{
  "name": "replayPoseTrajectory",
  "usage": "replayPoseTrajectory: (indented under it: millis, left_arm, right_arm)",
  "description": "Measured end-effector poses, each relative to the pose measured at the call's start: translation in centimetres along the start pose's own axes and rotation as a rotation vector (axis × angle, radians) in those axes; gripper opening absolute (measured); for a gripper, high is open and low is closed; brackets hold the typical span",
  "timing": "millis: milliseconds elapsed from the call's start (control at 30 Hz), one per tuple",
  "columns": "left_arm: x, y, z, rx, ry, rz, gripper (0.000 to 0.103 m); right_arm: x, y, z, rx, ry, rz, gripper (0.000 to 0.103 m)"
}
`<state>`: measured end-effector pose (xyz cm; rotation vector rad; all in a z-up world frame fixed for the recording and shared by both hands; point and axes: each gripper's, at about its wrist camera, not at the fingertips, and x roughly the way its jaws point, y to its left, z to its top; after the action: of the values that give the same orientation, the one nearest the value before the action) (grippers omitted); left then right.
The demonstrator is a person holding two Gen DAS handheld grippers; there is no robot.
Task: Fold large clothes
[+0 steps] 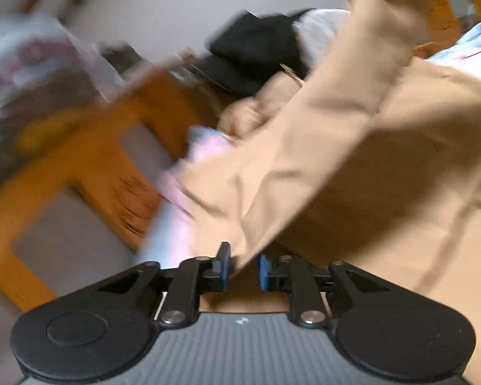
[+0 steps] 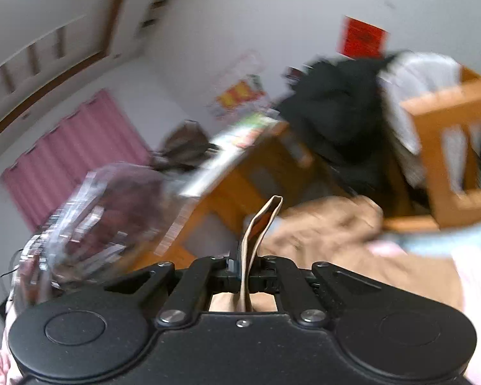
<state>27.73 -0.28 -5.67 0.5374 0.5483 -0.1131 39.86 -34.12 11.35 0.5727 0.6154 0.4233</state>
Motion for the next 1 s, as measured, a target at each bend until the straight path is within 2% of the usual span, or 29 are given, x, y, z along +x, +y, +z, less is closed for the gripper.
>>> replayPoseTrajectory:
  millis: [67,167,300,367,433,500,533,567,600,667,700,767,800,867,933,1000]
  left_arm:
    - [-0.9,1.0,-1.3,-0.081,0.005,-0.076,0.042]
    - [-2.5,3.6,-2.8,-0.29,0.002,-0.115,0.044]
    - [-2.2,8.7,-3.1,-0.612,0.005,-0.166,0.05]
    - [-1.0,10.3,-2.7,-0.721,0.019,-0.17,0.05]
    - [1.4,11.5,-1.8,-0.78,0.089,-0.176,0.05]
    - [3.7,11.4,-1.0,-0.772,0.181,-0.17,0.049]
    - [4.9,11.2,-0.7,-0.743,0.237,-0.148,0.039]
    - [5.9,10.9,-0.5,-0.714,0.279,-0.126,0.034]
    - [6.6,10.5,-0.3,-0.69,0.299,-0.11,0.034]
    - [7.0,10.3,-0.1,-0.678,0.297,-0.097,0.035]
    - [7.0,10.2,0.0,-0.681,0.293,-0.098,0.036]
    - [6.2,10.2,0.0,-0.694,0.28,-0.095,0.046]
    - [5.8,10.1,0.1,-0.698,0.268,-0.102,0.048]
    - [4.6,9.9,0.1,-0.698,0.236,-0.12,0.054]
    - [3.2,9.4,0.1,-0.687,0.199,-0.14,0.068]
    - [2.2,8.1,0.3,-0.644,0.18,-0.144,0.074]
  right_arm:
    - [0.0,-2.8,-1.3,0.031,0.016,-0.05,0.001]
    - [0.2,-4.5,-2.4,0.041,0.032,-0.068,0.001]
    - [0.4,-4.5,-3.2,-0.013,0.045,-0.072,0.001]
    - [0.6,-4.6,-3.8,-0.042,0.046,-0.09,0.001]
    - [1.1,-4.8,-4.4,-0.068,0.048,-0.117,0.001]
    - [1.6,-5.5,-5.3,-0.104,0.049,-0.161,0.001]
    - [2.1,-5.9,-5.8,-0.132,0.053,-0.195,0.002]
    - [2.5,-6.4,-6.3,-0.159,0.06,-0.234,0.007]
    - [3.1,-6.9,-6.9,-0.189,0.074,-0.278,0.011]
    - [4.4,-8.1,-8.3,-0.269,0.108,-0.4,0.036]
    - [4.8,-8.6,-8.9,-0.297,0.118,-0.45,0.042]
    - [4.6,-9.3,-9.8,-0.309,0.107,-0.506,0.055]
    - [4.1,-9.4,-10.3,-0.302,0.095,-0.506,0.058]
    - [2.9,-8.7,-11.7,-0.321,0.086,-0.467,0.072]
    - [2.3,-7.4,-13.6,-0.391,0.095,-0.417,0.075]
    - [2.5,-5.7,-15.9,-0.501,0.122,-0.373,0.076]
